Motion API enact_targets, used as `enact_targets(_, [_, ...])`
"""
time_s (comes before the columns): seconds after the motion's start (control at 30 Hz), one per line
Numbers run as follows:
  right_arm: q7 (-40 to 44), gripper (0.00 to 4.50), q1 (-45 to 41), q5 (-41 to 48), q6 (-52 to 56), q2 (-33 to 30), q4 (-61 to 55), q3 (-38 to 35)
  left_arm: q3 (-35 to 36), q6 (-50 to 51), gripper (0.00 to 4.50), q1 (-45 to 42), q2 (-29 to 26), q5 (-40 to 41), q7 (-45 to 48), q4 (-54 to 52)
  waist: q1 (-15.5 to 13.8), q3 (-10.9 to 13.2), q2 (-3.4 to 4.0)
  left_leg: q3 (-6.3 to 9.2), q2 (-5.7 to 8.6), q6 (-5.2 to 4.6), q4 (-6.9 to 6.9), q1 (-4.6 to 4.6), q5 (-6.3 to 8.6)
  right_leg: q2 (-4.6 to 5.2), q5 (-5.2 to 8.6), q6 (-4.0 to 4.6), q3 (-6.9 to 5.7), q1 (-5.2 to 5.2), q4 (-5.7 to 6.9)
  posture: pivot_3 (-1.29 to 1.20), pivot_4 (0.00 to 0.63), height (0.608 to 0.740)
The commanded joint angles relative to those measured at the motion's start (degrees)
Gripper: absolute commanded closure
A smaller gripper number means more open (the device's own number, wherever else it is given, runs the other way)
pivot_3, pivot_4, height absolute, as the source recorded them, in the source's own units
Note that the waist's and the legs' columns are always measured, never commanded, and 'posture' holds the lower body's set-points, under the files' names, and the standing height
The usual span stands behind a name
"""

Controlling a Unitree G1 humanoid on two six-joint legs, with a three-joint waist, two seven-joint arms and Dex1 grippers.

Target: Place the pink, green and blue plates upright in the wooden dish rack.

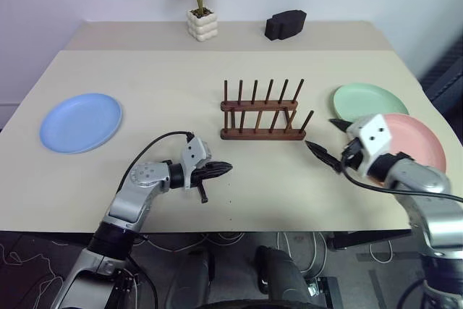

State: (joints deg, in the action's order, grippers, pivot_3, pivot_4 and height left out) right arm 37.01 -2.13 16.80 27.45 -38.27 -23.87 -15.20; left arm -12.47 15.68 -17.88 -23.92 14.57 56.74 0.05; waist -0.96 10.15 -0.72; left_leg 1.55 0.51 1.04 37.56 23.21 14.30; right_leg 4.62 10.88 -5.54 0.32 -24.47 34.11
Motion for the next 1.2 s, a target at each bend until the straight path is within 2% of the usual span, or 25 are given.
enact_targets(0.03, [-2.7,0.05,4.9,1.0,5.3,-1.4,-4.5,-7.6,-2.4,1.0,4.50,-0.5,1.8,2.4,2.2,-3.8,0.0,0.0,0.00,0.00,0.00,0.00,0.00,0.01,0.00,0.02,0.00,0.00,0.00,0.00,-0.02,0.00,0.150,0.736])
enact_targets(0.27, [-7.0,0.05,16.1,-0.9,9.5,1.1,-8.8,-9.7,-5.7,-0.1,4.50,-3.0,4.7,2.8,6.4,-1.1,0.3,0.0,0.04,-0.02,0.03,-0.01,0.02,-0.01,0.01,-0.07,0.01,0.01,0.00,-0.03,0.02,0.00,0.150,0.736])
enact_targets(0.53, [-11.3,0.05,14.8,-8.1,3.8,1.1,-0.5,-4.8,-6.5,-9.5,4.50,-4.5,6.7,-0.3,7.6,6.2,0.3,0.0,0.10,-0.06,0.03,-0.02,0.09,0.02,0.01,-0.05,0.12,-0.16,0.02,-0.04,-0.01,0.00,0.150,0.736])
enact_targets(0.63, [-11.9,0.92,12.5,-9.7,1.1,1.2,3.4,-3.2,-6.1,-12.5,4.50,-4.1,7.8,-1.2,6.3,8.0,0.3,-0.1,0.11,-0.06,0.03,-0.03,0.14,0.06,0.02,-0.03,0.11,-0.16,0.02,-0.05,-0.01,0.00,0.150,0.736])
enact_targets(0.7, [-12.2,1.83,11.5,-10.9,0.1,0.7,5.4,-2.2,-5.8,-13.9,4.50,-3.7,8.3,-1.9,4.8,8.7,0.2,-0.1,0.11,-0.06,0.04,-0.04,0.15,0.07,0.02,-0.03,0.11,-0.15,0.02,-0.05,0.00,0.00,0.150,0.736])
enact_targets(0.77, [-12.4,3.01,10.7,-12.2,-0.8,0.3,6.9,-1.2,-5.3,-15.0,4.50,-3.4,8.8,-2.5,3.2,9.0,0.2,-0.1,0.11,-0.04,0.04,-0.04,0.16,0.08,0.02,-0.04,0.11,-0.15,0.02,-0.05,0.00,0.00,0.150,0.736])
enact_targets(0.87, [-12.9,4.44,9.5,-13.0,-1.5,0.7,7.9,-0.8,-4.7,-14.0,4.50,-3.2,8.5,-1.9,2.1,7.4,0.2,-0.1,0.11,-0.05,0.05,-0.05,0.17,0.08,0.03,-0.03,0.10,-0.15,0.02,-0.05,0.01,0.00,0.150,0.736])
enact_targets(1.07, [-15.2,4.44,10.2,-15.9,-1.2,0.9,5.9,-1.1,-4.7,-10.8,4.50,-3.0,8.2,-0.7,1.2,4.3,0.2,-0.1,0.12,-0.04,0.05,-0.06,0.18,0.08,0.03,-0.04,0.10,-0.15,0.02,-0.04,0.02,0.00,0.150,0.736])
enact_targets(1.2, [-15.5,4.44,12.1,-19.7,-1.4,-1.3,0.7,-1.1,-5.0,-9.8,4.50,-3.9,8.8,-0.4,1.2,3.9,0.2,-0.1,0.14,-0.03,0.06,-0.06,0.20,0.09,0.04,-0.04,0.09,-0.15,0.02,-0.04,0.02,0.00,0.150,0.736])
